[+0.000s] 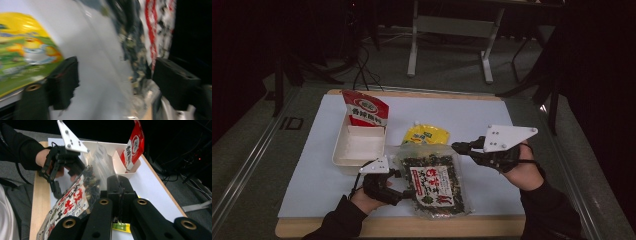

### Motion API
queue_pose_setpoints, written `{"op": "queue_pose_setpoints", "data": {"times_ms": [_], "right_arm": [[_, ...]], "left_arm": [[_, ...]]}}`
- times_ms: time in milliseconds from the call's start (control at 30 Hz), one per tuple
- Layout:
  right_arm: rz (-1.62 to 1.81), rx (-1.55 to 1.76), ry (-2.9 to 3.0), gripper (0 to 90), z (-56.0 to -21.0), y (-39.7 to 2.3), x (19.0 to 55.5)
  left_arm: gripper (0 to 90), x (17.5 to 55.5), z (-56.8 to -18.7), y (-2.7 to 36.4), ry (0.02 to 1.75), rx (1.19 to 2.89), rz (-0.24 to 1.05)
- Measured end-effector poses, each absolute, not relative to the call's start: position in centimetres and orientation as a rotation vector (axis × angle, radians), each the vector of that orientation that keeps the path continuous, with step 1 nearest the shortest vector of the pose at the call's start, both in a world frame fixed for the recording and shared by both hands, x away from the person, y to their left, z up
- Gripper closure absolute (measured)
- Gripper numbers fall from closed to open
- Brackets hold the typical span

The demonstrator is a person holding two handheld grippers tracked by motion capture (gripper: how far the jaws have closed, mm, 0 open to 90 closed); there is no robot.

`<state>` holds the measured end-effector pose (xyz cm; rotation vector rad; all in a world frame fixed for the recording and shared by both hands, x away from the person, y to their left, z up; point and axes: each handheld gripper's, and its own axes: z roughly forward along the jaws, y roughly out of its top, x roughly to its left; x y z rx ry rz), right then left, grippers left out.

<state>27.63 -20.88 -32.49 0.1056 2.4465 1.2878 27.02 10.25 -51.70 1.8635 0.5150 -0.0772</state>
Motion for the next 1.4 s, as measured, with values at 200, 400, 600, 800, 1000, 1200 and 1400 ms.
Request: {"op": "queue_pose_setpoints", "data": {"times_ms": [200, 400, 600, 800, 1000, 1200, 1400], "right_arm": [[1.279, 0.084, 2.448, 89.9, -32.2, -20.5, 27.1], [1.292, 0.085, 2.422, 89.9, -31.2, -21.1, 26.6], [1.316, 0.102, 2.387, 89.8, -30.5, -21.8, 26.5], [1.395, 0.160, 2.353, 84.5, -30.4, -22.6, 27.3], [1.410, 0.194, 2.323, 63.8, -30.9, -23.1, 27.7], [1.480, 0.290, 2.304, 48.8, -32.3, -24.0, 28.6], [1.499, 0.453, 2.308, 37.8, -35.7, -24.5, 30.0]], "left_arm": [[51.9, 26.5, -50.9, 9.4, 0.407, 1.853, -0.160], [68.2, 25.6, -48.8, 9.5, 0.362, 1.875, -0.121], [73.2, 24.8, -46.5, 9.6, 0.374, 1.904, -0.066], [74.9, 24.3, -44.9, 9.5, 0.386, 1.924, -0.013], [75.1, 24.4, -43.5, 10.2, 0.401, 1.914, 0.010], [75.1, 24.3, -42.0, 11.4, 0.423, 1.901, 0.069], [75.3, 24.4, -40.1, 13.2, 0.459, 1.885, 0.162]]}}
